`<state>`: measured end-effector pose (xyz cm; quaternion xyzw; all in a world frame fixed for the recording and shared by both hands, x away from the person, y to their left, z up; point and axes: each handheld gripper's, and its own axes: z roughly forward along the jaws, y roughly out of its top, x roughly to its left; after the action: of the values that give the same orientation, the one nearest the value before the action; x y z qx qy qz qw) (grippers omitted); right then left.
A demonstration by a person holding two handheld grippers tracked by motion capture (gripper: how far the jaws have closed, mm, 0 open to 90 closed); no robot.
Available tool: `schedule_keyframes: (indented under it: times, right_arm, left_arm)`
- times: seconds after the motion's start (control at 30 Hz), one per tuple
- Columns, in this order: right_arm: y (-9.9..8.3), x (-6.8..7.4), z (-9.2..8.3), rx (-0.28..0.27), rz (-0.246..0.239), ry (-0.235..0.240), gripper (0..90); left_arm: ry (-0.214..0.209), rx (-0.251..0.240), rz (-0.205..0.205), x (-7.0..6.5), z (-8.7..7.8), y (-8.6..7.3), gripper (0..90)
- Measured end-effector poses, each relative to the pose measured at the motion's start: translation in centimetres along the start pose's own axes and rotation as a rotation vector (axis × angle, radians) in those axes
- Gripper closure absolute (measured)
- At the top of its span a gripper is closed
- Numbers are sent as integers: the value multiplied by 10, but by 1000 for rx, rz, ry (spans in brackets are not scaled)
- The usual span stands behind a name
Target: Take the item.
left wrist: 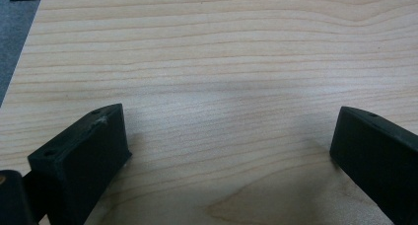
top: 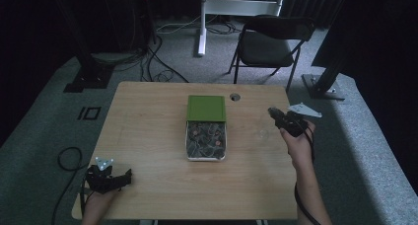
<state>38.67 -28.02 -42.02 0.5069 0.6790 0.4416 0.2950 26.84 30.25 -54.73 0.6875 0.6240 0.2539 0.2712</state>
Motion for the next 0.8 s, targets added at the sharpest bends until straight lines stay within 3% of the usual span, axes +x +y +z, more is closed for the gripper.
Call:
schedule_keyframes:
  times: [0.8]
  right_arm:
    - [-28,-6,25,87,35,-15,785]
  left_arm:
    - [0,1,0,0,0,0,17]
